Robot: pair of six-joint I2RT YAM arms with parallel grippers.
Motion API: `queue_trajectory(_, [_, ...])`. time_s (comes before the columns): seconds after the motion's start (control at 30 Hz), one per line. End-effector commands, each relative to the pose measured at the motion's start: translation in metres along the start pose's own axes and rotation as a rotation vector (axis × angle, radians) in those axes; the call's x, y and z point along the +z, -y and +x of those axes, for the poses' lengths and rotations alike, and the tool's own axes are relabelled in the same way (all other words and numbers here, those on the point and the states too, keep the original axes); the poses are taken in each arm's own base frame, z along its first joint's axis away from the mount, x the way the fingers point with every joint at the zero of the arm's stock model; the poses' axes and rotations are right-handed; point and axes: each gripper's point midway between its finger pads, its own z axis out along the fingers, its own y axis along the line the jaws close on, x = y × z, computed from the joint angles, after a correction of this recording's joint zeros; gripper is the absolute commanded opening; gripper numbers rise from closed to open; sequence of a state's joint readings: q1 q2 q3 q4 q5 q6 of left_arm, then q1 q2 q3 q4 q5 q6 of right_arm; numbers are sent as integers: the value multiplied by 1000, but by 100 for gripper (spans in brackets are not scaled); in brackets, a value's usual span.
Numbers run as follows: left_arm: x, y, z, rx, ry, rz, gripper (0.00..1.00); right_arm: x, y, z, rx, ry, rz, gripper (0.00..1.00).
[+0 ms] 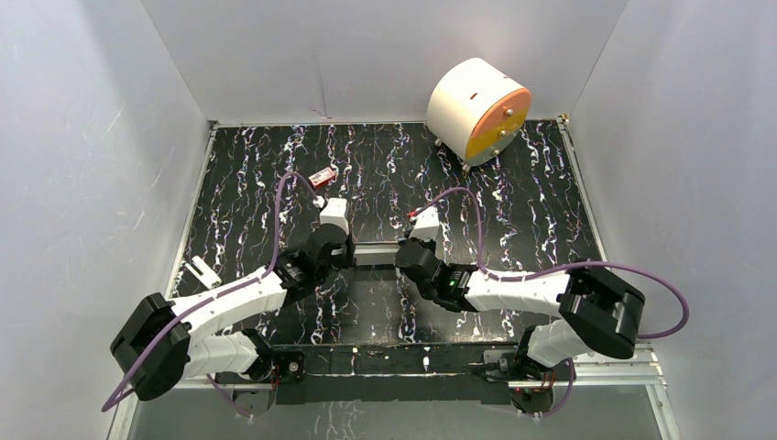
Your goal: Fold the paper box
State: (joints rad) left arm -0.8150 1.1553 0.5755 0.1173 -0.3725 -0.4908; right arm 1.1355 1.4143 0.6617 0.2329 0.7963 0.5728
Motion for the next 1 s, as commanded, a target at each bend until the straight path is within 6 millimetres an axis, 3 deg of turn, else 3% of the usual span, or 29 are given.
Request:
queue_trajectory(0.0, [0,-4,-8,76,-10,-39,0,-6,2,51,-102,-173,-33,0])
queue_trajectory(0.13, [5,-3,3,88,-42,-33,0,-5,2,53,-108,-178,-30,0])
queue_trajectory(0.17, [6,-4,5,92,-48,-37,0,-9,-3,63,-187,-228,-94,10])
queue_trajectory(0.2, [6,-5,6,97,-52,-41,0,-4,2,52,-122,-174,-31,0])
queue_trajectory(0.6, [9,-16,32,85,-82,-58,0,-3,-7,42,-99,-144,-59,1])
queue_trajectory(0.97, [14,-21,39,101,-86,-77,0,-28,-16,-15,23,-24,-148,33])
